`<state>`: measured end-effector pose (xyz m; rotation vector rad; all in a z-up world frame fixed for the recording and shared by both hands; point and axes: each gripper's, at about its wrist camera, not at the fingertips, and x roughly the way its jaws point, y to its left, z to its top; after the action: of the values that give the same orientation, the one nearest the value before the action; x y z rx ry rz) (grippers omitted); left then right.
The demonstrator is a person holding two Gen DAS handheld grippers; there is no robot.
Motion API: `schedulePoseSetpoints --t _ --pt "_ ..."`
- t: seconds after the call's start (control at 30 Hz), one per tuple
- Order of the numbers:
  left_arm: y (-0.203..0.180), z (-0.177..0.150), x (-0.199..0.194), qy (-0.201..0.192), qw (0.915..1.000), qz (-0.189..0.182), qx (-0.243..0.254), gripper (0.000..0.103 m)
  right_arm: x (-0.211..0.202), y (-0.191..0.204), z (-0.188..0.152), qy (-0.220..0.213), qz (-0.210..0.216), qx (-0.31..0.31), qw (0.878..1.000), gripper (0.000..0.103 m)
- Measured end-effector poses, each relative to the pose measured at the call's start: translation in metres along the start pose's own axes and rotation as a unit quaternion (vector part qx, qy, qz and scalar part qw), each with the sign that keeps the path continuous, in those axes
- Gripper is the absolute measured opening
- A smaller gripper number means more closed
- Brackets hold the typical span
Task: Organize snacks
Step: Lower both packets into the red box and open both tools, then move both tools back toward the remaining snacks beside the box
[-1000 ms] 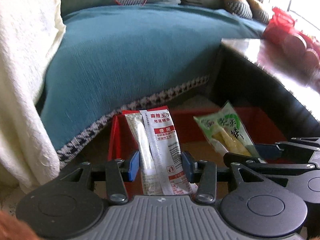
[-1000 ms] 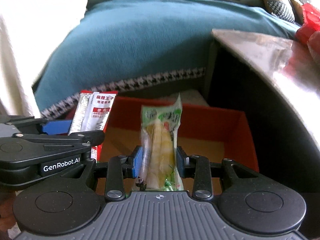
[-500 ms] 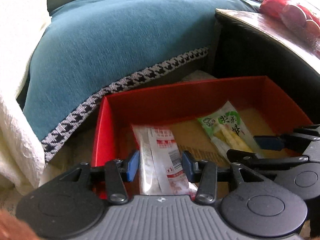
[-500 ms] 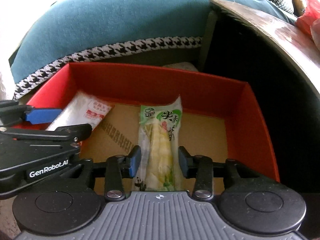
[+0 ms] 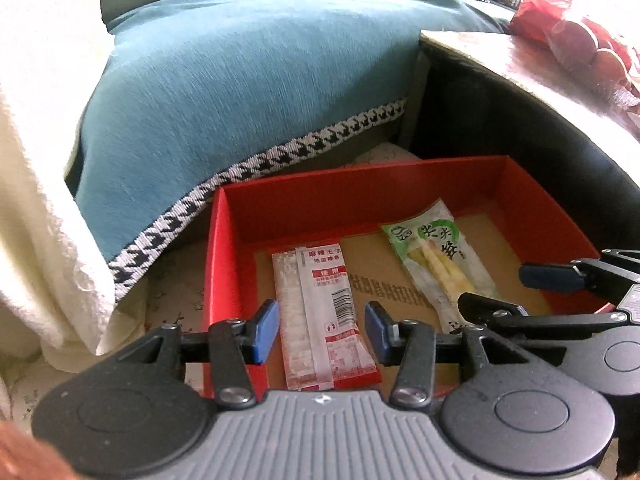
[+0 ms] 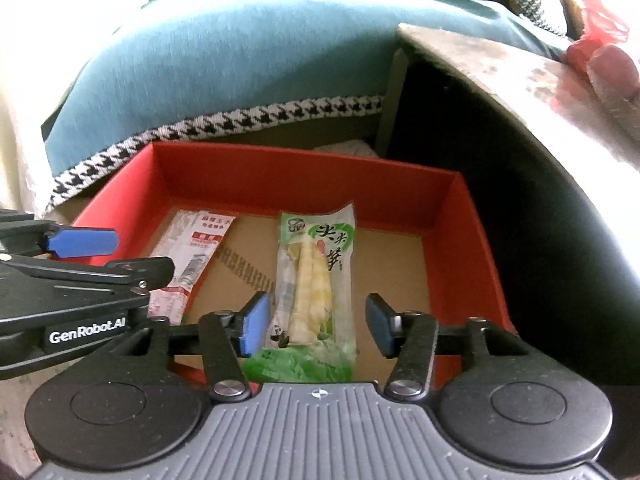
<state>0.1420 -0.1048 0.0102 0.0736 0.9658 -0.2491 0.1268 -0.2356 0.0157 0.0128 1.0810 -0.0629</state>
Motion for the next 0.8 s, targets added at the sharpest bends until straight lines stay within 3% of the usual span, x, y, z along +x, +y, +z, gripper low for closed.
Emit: schedulePoseSetpoints --t 0.4,0.8 --pt "0.003 -0.008 -0.024 0.003 0.9999 -0.015 0.0 0.045 -0.034 0.001 -0.009 -0.023 0.006 0.018 1.0 0.069" --pt "0.018 -0.035 -0.061 -0.003 0.9991 -0.042 0.007 0.051 -0.071 0.014 -0.046 -0.028 0.02 0.013 0.999 0.073"
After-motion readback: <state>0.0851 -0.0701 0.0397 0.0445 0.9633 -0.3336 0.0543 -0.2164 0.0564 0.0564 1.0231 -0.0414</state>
